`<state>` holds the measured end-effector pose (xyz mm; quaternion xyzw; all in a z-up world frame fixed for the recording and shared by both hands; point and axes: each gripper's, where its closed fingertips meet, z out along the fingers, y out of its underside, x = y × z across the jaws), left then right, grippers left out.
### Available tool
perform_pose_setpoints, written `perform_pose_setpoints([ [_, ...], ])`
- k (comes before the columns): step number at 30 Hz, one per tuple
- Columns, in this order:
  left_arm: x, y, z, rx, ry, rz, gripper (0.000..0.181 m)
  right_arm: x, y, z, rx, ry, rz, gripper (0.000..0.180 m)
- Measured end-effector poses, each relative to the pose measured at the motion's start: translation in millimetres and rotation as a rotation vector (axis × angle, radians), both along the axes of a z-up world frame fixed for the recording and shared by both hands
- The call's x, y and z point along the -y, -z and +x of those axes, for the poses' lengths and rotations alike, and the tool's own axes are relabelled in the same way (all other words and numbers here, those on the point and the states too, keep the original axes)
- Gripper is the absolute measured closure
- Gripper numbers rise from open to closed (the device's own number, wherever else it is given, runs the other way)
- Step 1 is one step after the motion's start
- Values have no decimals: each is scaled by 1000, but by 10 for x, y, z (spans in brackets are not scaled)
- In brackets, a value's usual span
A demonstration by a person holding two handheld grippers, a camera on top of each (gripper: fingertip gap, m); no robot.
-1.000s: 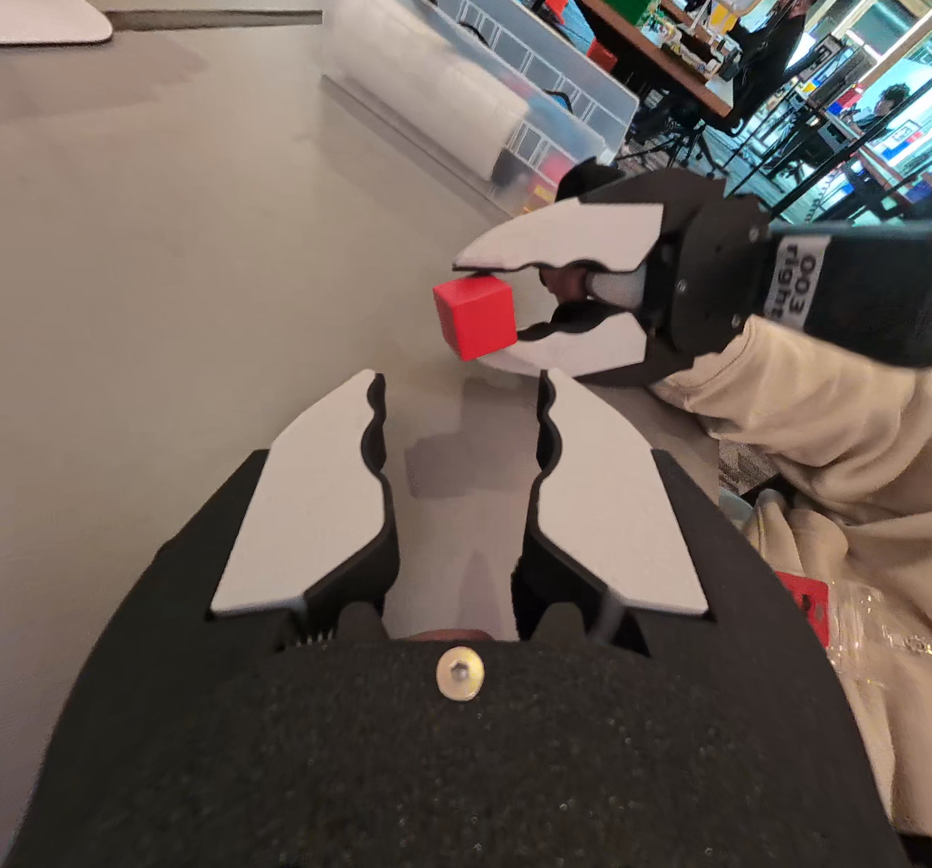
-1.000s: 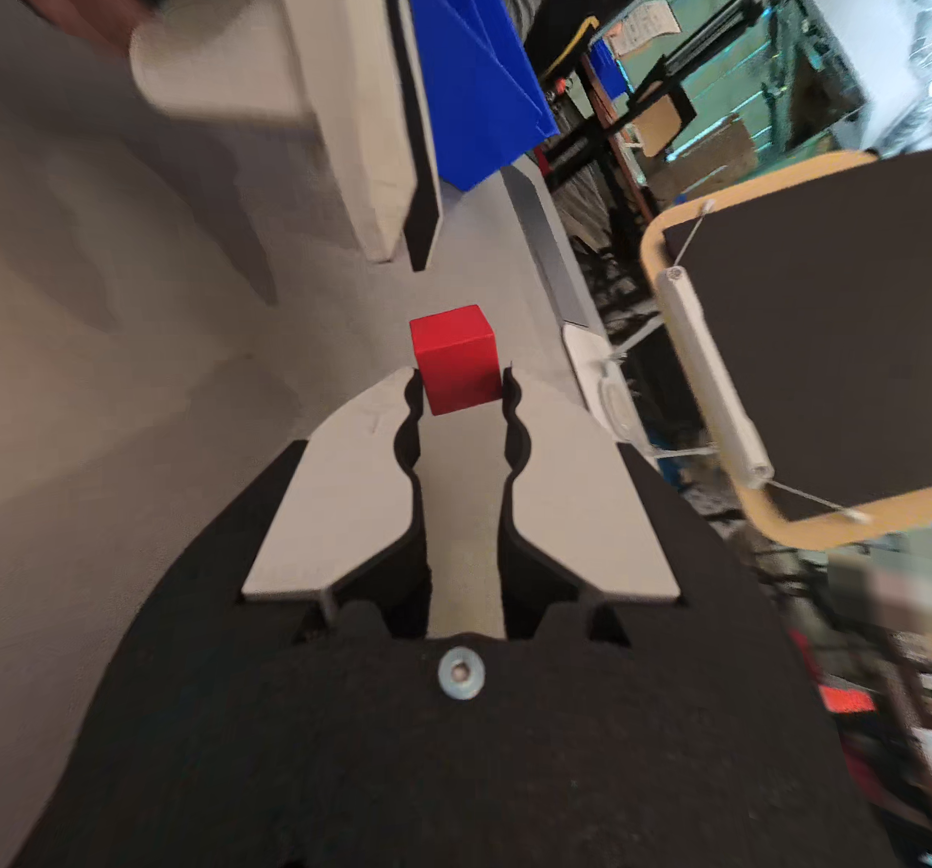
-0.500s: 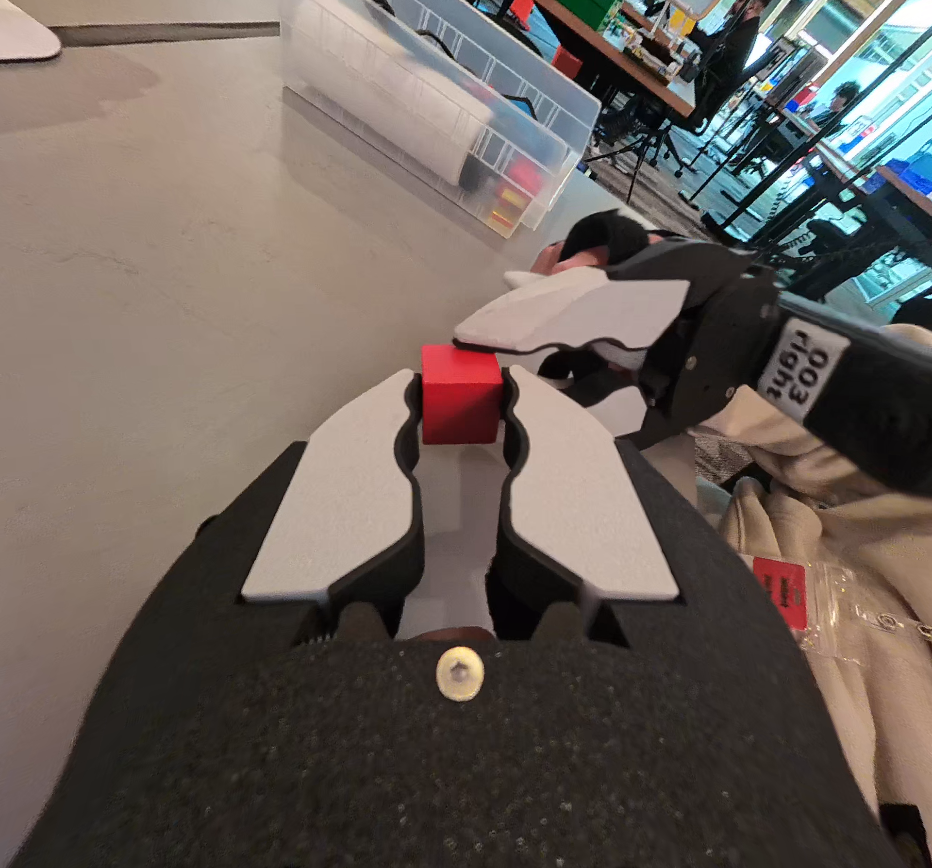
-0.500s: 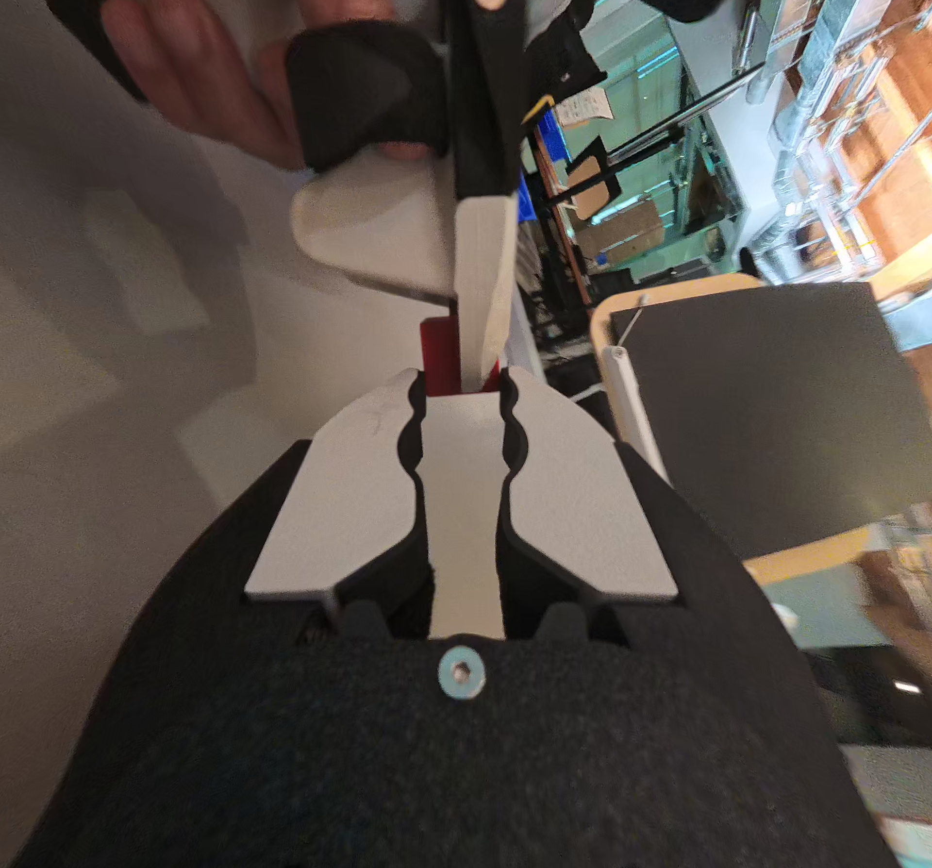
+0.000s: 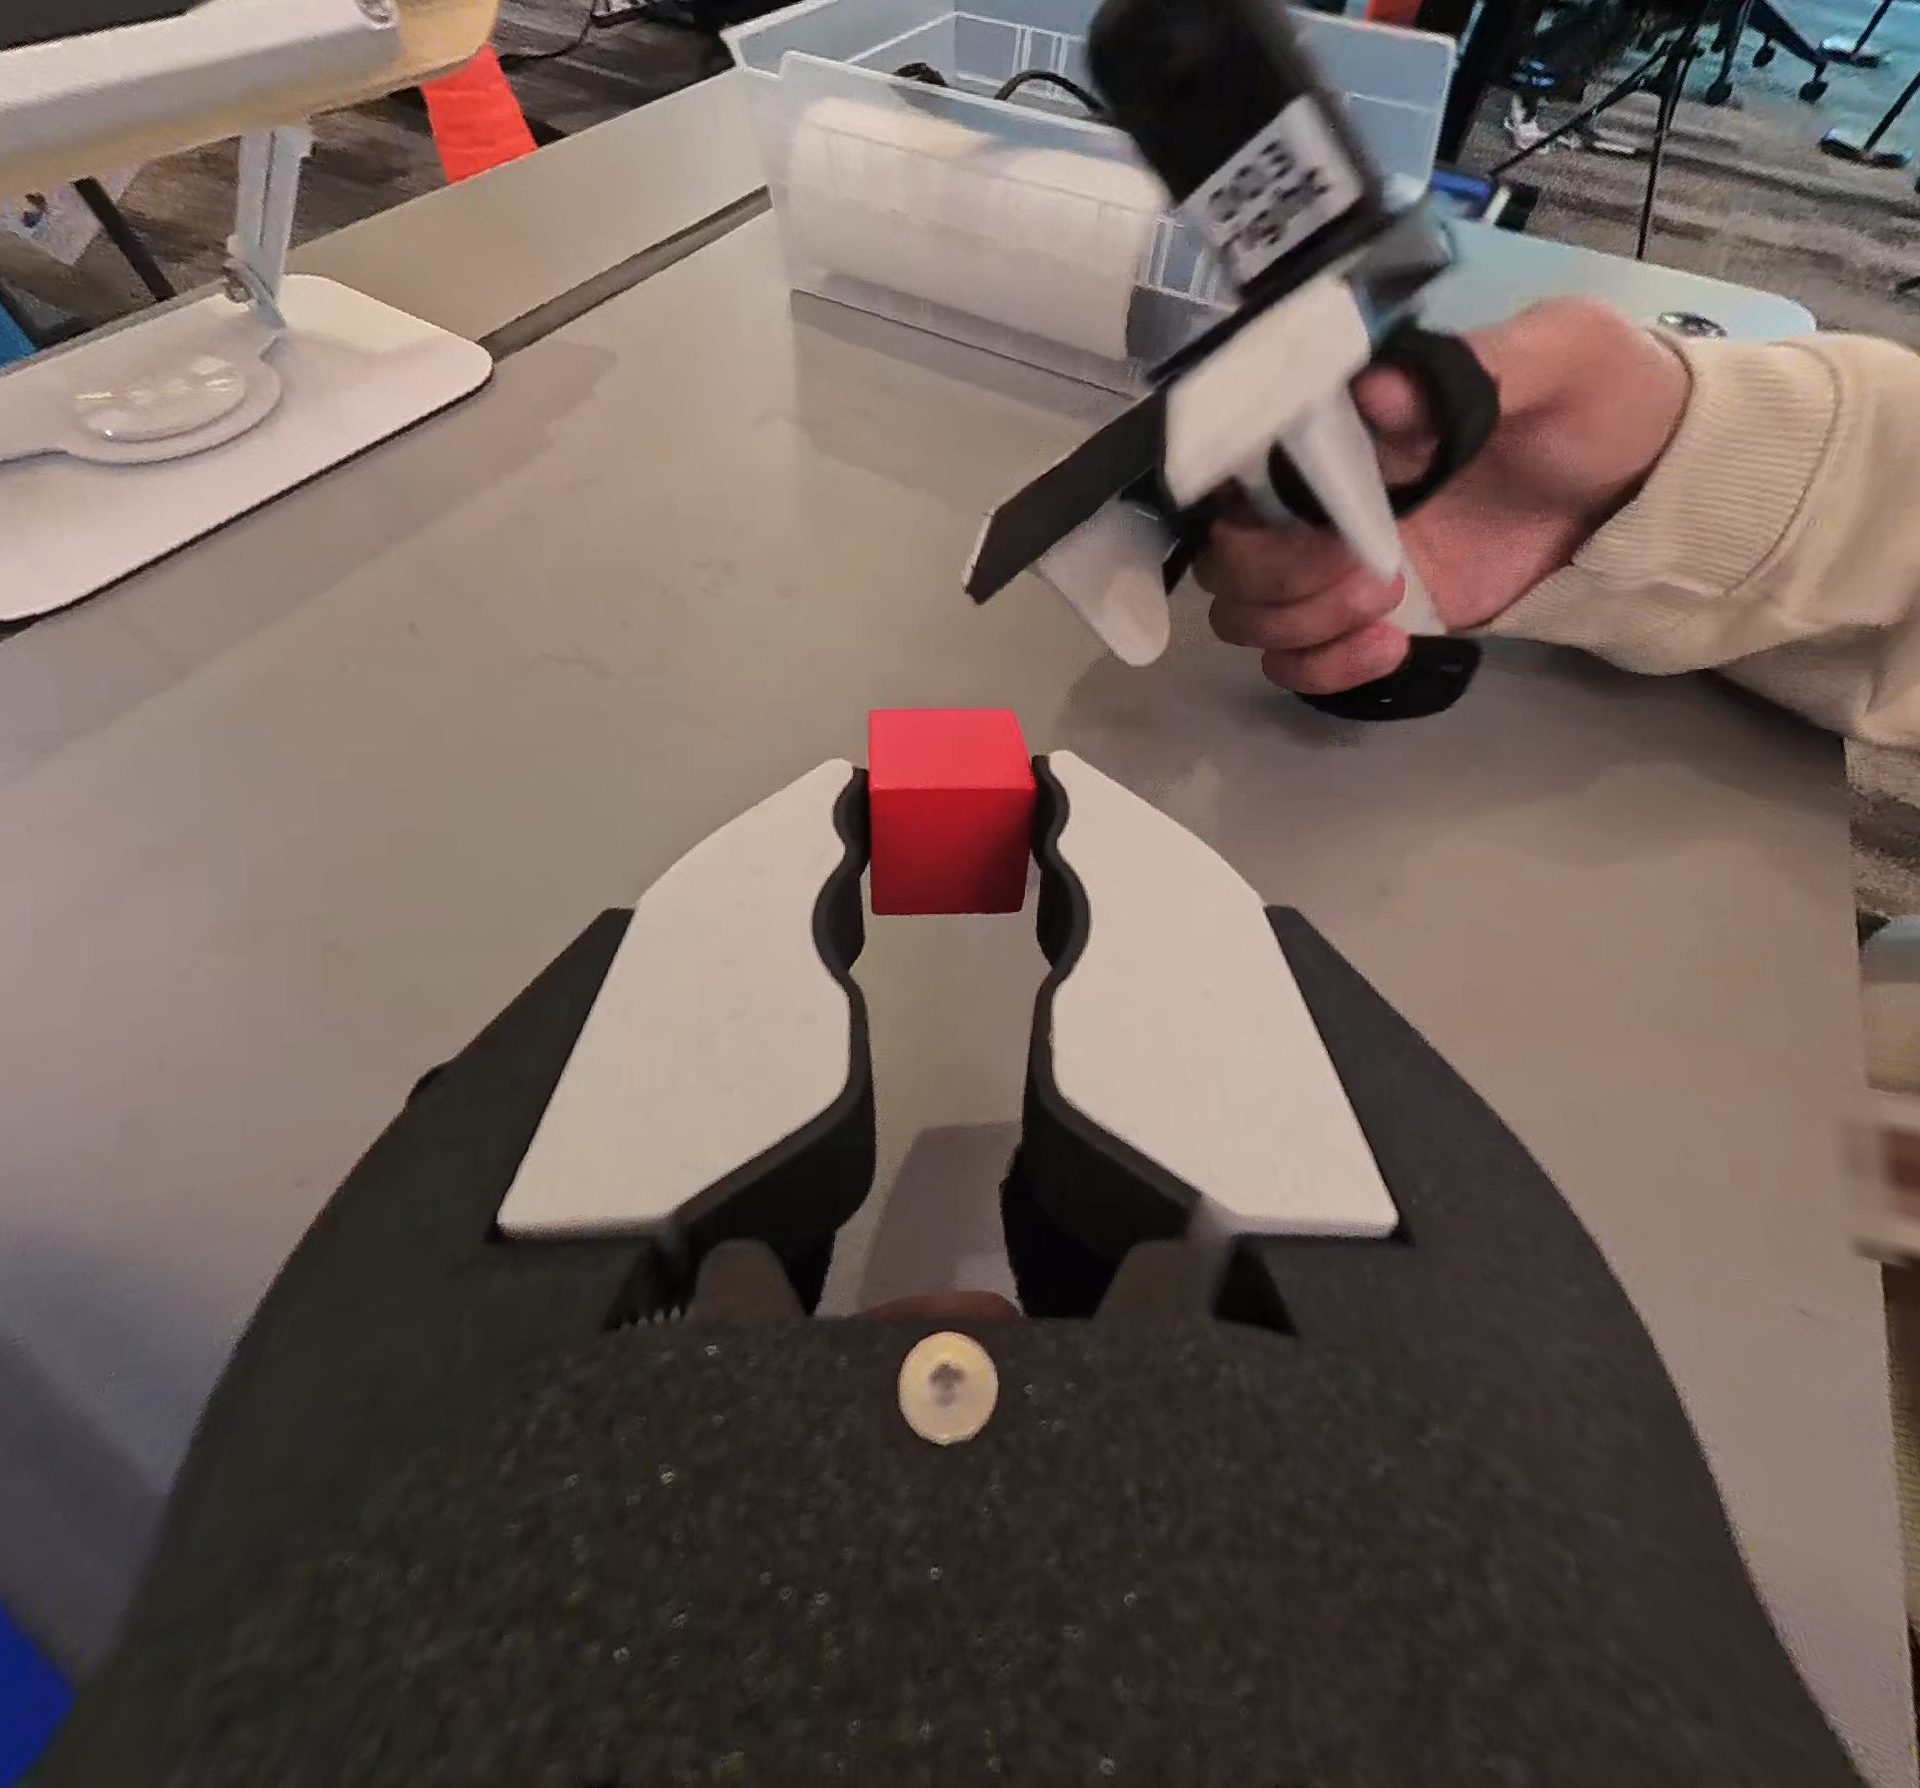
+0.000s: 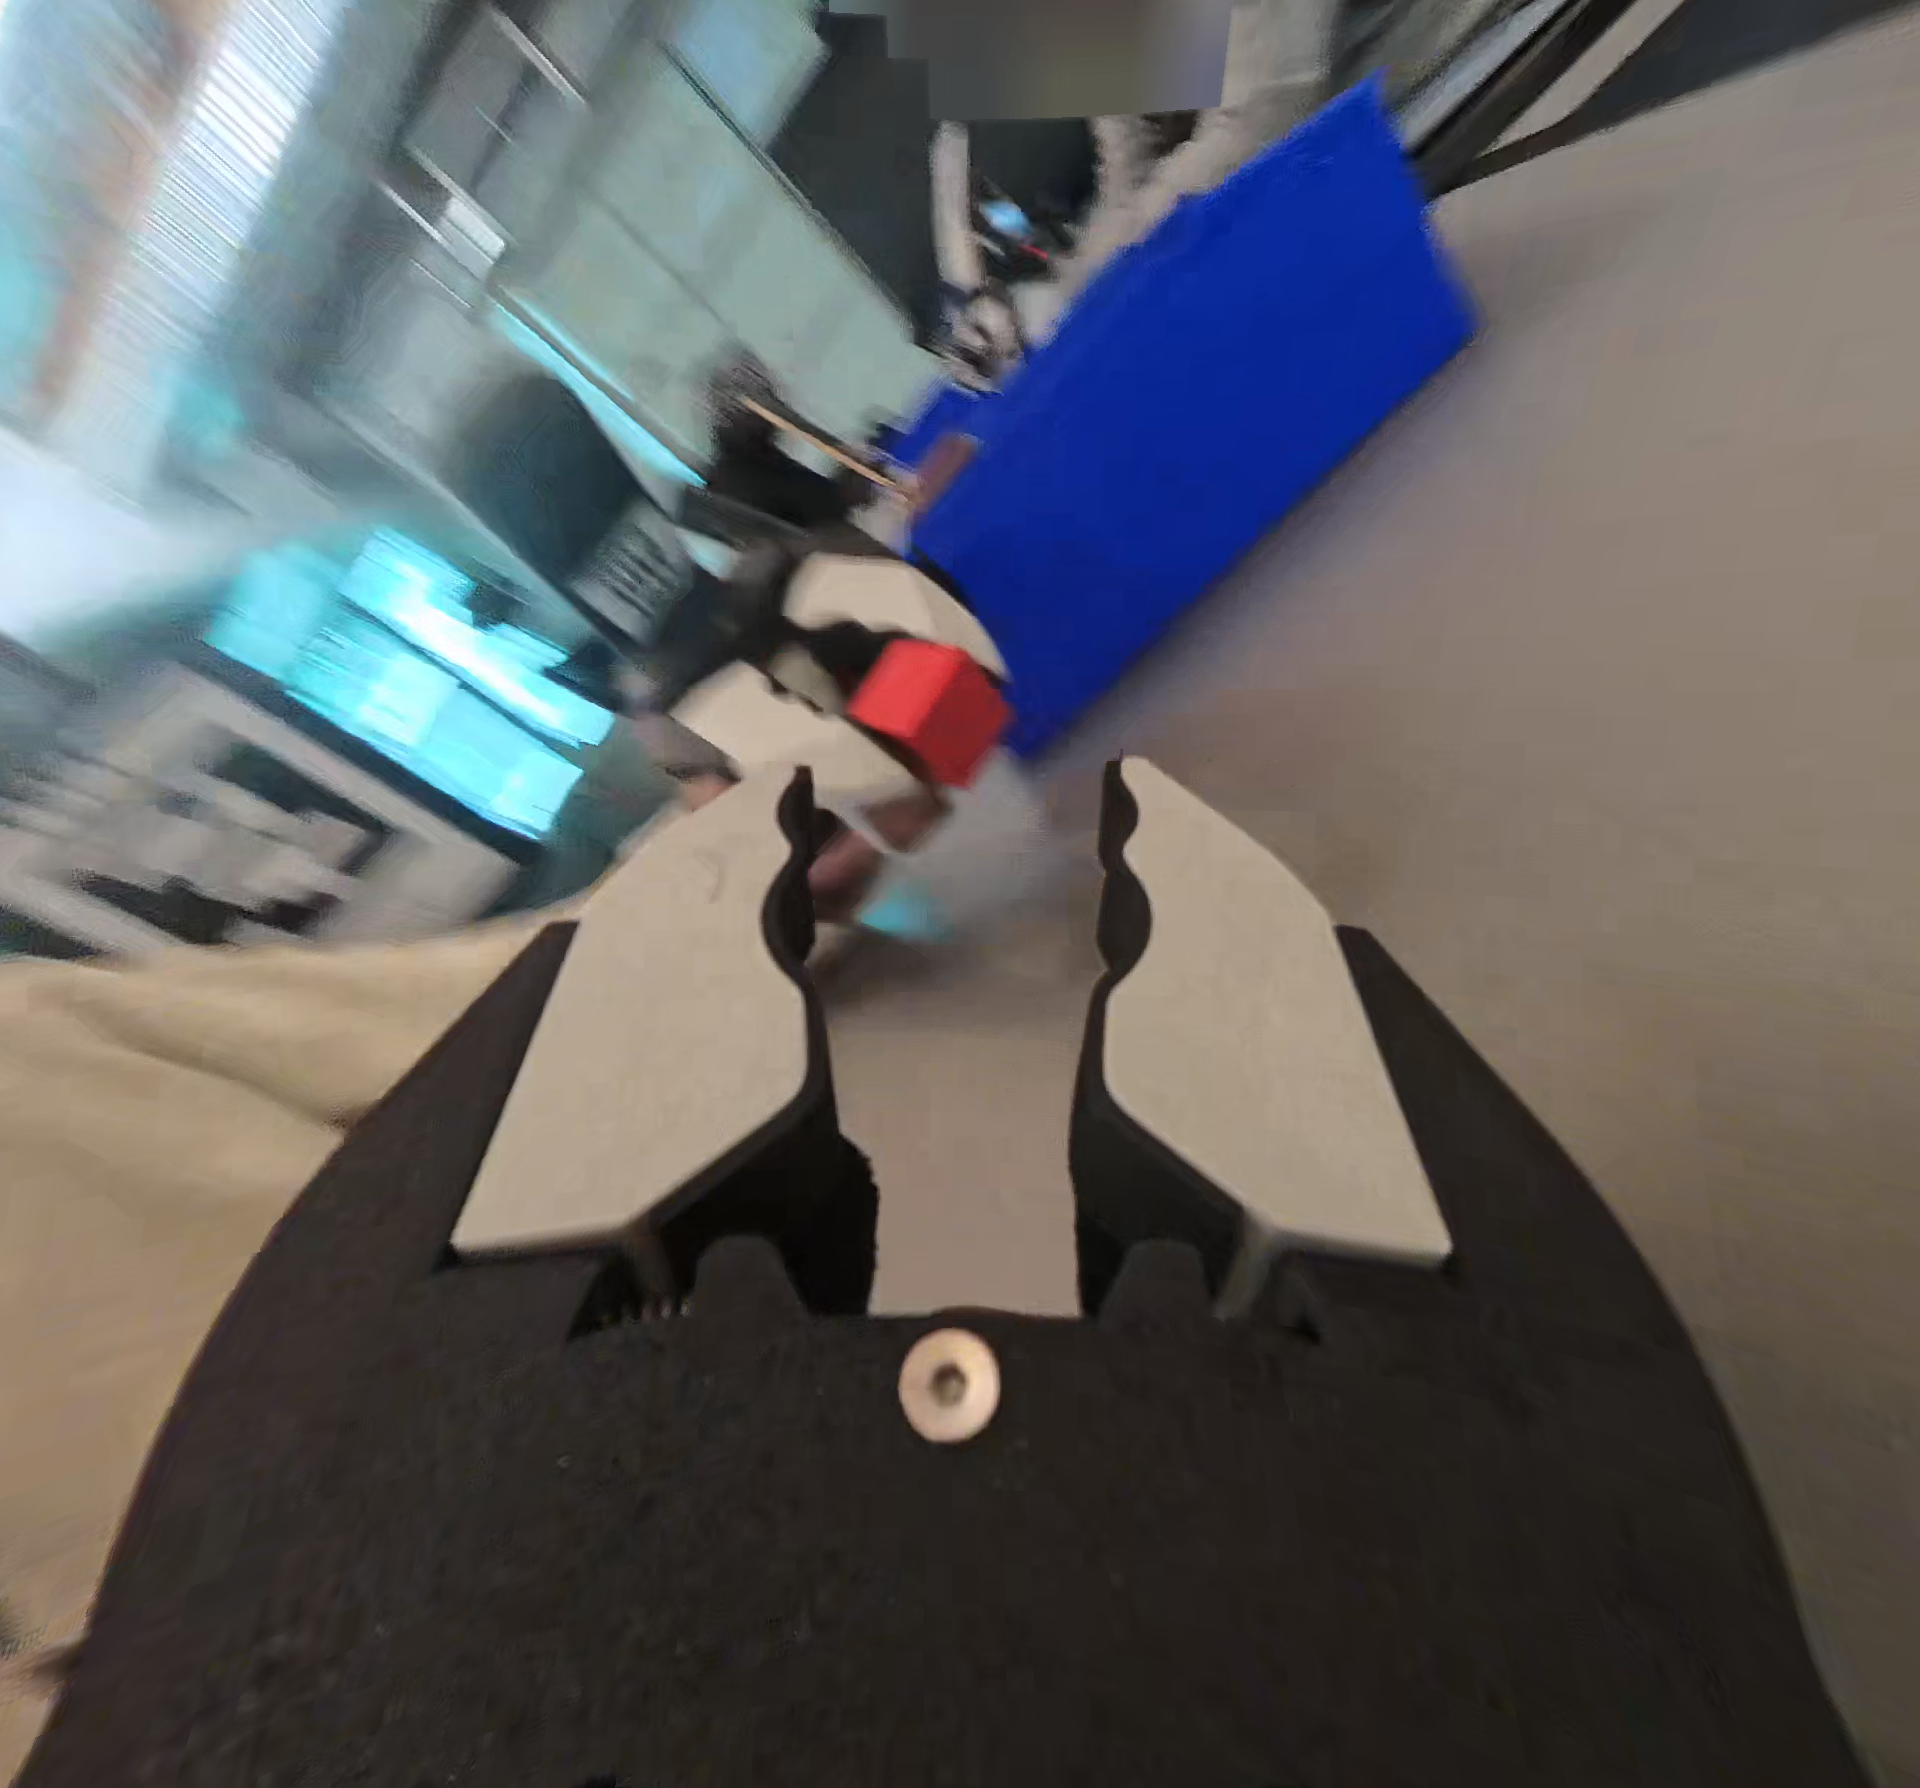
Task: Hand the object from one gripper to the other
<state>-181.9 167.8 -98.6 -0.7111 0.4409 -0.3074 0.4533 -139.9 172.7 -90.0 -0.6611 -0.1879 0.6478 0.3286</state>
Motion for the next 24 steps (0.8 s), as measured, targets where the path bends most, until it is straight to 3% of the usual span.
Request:
perform_pose_setpoints([
  [3,52,-33,55,-9,18,51,152,-3,-113,29,-231,-72,-226,124],
  [10,322,-133,260,-28,146,210,152,398,-28,-251,-208,-336,-367,122],
  [14,417,-98,322,-56,194,257,152,572,-11,-295,-184,-458,-378,151],
  [20,419,-31,283,-88,155,242,149,544,57,-281,-127,-444,-378,152],
  [22,460,-38,225,-65,127,183,136,476,63,-242,-111,-394,-356,152],
  [24,469,4,96,-30,27,80,138,381,107,-189,-27,-305,-272,152],
])
